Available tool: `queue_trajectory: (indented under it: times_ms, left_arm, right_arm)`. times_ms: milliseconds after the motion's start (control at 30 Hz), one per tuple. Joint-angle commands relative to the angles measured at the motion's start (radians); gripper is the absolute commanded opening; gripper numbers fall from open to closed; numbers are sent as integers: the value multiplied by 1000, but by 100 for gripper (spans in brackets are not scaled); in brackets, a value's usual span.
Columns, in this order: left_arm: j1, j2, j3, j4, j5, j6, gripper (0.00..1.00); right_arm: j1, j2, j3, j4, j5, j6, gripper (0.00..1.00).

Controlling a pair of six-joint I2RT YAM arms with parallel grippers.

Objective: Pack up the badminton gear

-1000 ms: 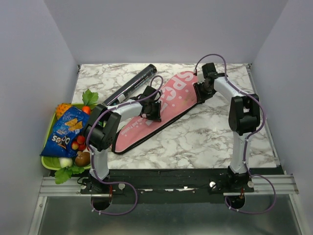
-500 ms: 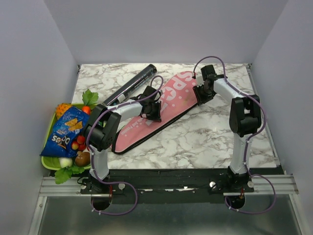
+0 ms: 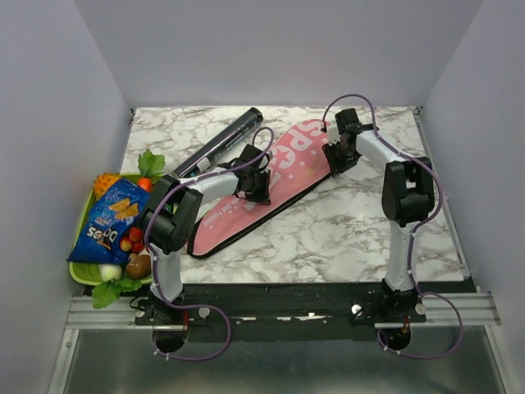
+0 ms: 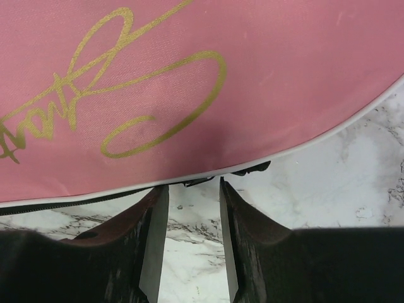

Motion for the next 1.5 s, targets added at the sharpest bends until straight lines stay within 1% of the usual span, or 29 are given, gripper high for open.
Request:
queue_trajectory:
  times_ms: [0, 200, 300, 400, 533, 600, 700, 767, 933, 1067, 1267, 1467]
  left_arm:
    - [-12, 12, -50, -97, -19, 23, 0]
    - [-12, 15, -48, -97, -19, 22, 0]
    - [-12, 15, -47, -100, -17, 22, 0]
    - [-12, 13, -51, -98, -17, 22, 0]
    - [-12, 12, -54, -97, -17, 22, 0]
    - [-12, 12, -54, -97, -16, 22, 0]
    - [-12, 12, -57, -95, -14, 22, 0]
    - [-12, 13, -59, -94, -16, 22, 0]
    - [-12, 19, -56, -94, -11, 22, 0]
    - [-12, 24, -45, -95, -10, 22, 0]
    - [-12, 39, -33, -95, -11, 23, 0]
    - [-12, 47, -24, -94, -13, 23, 0]
  right_arm:
    - [5, 48, 57, -13, 20, -13, 45]
    - [5, 72, 95, -35, 6, -17, 44]
    - [1, 77, 106, -43, -3, -22, 41]
    - [-7, 92, 134, -65, -28, -26, 35]
    - [-16, 112, 166, -81, -55, -29, 22]
    - [-19, 115, 171, -83, -63, -32, 19]
    - [-19, 120, 178, -92, -71, -39, 11]
    - [-22, 121, 183, -95, -77, -43, 1]
    - [-19, 123, 184, -114, -133, -42, 1]
    - [-16, 98, 139, -108, -175, -34, 1]
    - [39, 34, 25, -86, -201, -20, 1]
    - [115, -3, -27, -80, -177, 4, 1]
